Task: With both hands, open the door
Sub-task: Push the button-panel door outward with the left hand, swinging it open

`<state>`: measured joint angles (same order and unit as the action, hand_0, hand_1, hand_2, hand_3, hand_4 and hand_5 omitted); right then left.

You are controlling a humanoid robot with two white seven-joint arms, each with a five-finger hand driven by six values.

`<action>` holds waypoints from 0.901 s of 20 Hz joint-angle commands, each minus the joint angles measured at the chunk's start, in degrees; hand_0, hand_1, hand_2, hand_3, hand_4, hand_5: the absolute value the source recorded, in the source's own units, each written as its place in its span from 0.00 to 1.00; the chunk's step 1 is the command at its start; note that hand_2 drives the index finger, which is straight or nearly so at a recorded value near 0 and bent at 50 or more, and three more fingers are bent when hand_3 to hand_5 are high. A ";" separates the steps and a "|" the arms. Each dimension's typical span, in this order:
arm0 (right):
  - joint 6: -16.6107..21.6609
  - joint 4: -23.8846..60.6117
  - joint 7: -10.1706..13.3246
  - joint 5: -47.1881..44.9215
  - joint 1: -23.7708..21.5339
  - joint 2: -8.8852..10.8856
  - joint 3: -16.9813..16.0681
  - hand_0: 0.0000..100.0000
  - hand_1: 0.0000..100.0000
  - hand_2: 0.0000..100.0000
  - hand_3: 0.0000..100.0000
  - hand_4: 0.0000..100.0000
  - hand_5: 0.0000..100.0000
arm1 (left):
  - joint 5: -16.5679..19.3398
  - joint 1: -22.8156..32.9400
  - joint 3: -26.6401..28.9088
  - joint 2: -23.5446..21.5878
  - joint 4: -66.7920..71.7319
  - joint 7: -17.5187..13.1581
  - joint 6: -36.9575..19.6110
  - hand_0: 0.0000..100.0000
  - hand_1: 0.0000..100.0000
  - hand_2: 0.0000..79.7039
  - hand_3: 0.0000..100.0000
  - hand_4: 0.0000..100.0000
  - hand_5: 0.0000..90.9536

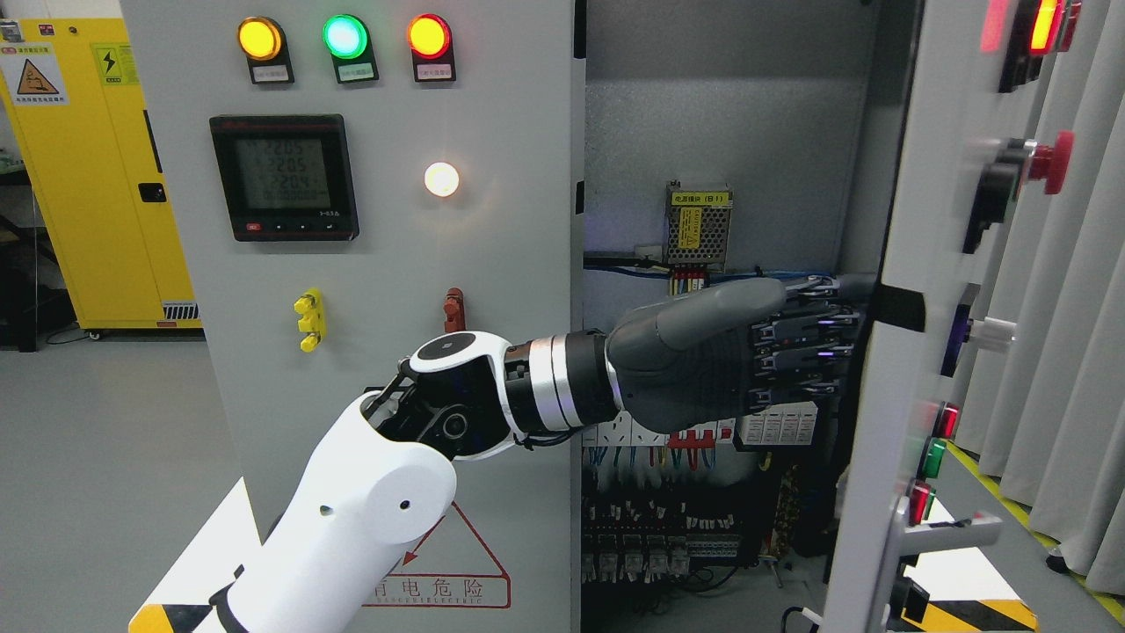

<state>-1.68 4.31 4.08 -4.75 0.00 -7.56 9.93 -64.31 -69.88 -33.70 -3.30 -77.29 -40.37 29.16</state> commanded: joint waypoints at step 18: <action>0.01 0.00 -0.12 0.00 -0.53 0.00 0.00 0.00 0.50 0.04 0.00 0.00 0.00 | 4.72 -3.69 -4.17 13.32 6.10 4.51 -0.42 0.12 0.56 0.00 0.00 0.00 0.00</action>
<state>-1.69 4.31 3.94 -4.74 0.00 -7.56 9.93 -60.42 -72.90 -36.00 6.24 -73.03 -37.64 28.80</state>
